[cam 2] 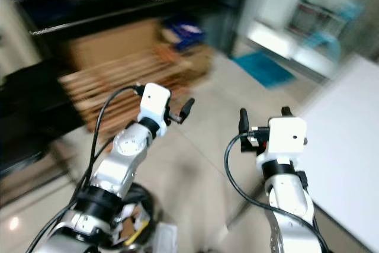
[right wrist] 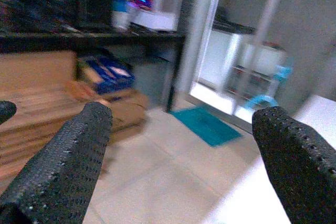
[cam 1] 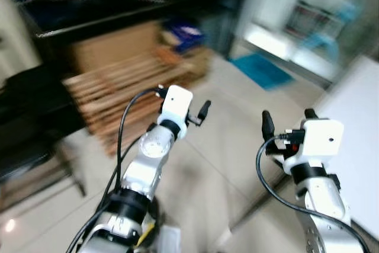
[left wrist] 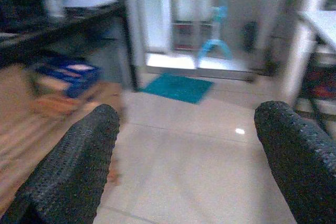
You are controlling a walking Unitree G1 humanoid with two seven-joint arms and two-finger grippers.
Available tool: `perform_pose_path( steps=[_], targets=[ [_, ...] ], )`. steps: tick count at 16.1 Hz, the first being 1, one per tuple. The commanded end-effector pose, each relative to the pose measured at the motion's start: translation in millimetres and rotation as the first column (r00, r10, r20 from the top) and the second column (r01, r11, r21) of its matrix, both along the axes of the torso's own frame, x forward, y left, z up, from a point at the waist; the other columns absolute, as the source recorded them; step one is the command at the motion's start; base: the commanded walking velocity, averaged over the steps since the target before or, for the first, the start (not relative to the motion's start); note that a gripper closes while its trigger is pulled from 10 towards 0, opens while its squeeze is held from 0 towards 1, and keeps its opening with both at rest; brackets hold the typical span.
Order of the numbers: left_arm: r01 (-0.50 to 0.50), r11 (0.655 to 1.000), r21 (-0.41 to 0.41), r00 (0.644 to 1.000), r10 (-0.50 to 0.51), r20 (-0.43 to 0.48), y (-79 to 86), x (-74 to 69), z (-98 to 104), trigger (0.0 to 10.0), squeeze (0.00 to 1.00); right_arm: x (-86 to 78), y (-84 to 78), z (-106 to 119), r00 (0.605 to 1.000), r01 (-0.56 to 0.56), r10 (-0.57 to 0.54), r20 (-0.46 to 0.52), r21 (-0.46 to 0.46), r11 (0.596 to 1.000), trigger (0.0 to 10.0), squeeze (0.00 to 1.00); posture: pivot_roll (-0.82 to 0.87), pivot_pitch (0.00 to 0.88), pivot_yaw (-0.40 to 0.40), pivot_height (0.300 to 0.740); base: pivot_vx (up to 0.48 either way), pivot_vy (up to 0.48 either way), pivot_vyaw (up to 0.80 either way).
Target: Picking trash to rubbish bin
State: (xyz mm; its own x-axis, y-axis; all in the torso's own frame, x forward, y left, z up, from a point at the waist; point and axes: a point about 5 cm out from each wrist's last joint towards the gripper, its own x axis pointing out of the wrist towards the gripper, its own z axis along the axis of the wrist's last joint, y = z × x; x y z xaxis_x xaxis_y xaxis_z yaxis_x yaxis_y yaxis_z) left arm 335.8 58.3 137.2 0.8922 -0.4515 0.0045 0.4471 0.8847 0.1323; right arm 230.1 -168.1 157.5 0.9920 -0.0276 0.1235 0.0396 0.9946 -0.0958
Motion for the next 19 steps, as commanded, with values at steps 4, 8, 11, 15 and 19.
perform_pose_path(
  steps=[4, 8, 11, 15, 19],
  targets=[
    [0.014, 1.000, 0.022, 1.000, -0.014, -0.026, -4.7, 0.2, -3, 10.0, 0.00, 1.6, -1.3, 4, 1.000, 0.009, -0.009, 0.006, 0.003, 1.000, 10.0, 0.00, 0.10, 0.068, -0.058, 0.740, 0.000, 0.000, -0.74],
    [0.021, 1.000, 0.011, 0.999, -0.021, -0.032, -4.4, 0.2, -2, 10.0, 0.00, 4.7, -0.6, 5, 1.000, 0.005, -0.005, 0.012, 0.000, 1.000, 10.0, 0.00, 0.10, 0.064, -0.058, 0.740, 0.000, 0.000, -0.75],
    [0.040, 0.999, -0.016, 0.999, -0.041, -0.031, -7.8, 0.7, 0, 10.0, 0.00, 5.4, -1.4, 6, 1.000, 0.012, -0.012, 0.014, -0.003, 1.000, 10.0, 0.00, 0.10, 0.064, -0.058, 0.740, 0.000, 0.000, -0.75],
    [0.059, 0.998, -0.015, 0.998, -0.060, -0.034, -11.2, 0.6, 0, 10.0, 0.00, 3.6, -3.6, 5, 1.000, 0.022, -0.022, 0.013, -0.009, 1.000, 10.0, 0.00, 0.10, 0.064, -0.058, 0.740, 0.000, 0.000, -0.75],
    [0.085, 0.996, -0.018, 0.995, -0.086, -0.041, -16.1, 1.9, 1, 10.0, 0.00, 3.9, -5.2, 4, 1.000, 0.030, -0.030, 0.009, -0.015, 0.999, 10.0, 0.00, 0.08, 0.054, -0.047, 0.740, 0.000, 0.000, -0.75]
  ],
)
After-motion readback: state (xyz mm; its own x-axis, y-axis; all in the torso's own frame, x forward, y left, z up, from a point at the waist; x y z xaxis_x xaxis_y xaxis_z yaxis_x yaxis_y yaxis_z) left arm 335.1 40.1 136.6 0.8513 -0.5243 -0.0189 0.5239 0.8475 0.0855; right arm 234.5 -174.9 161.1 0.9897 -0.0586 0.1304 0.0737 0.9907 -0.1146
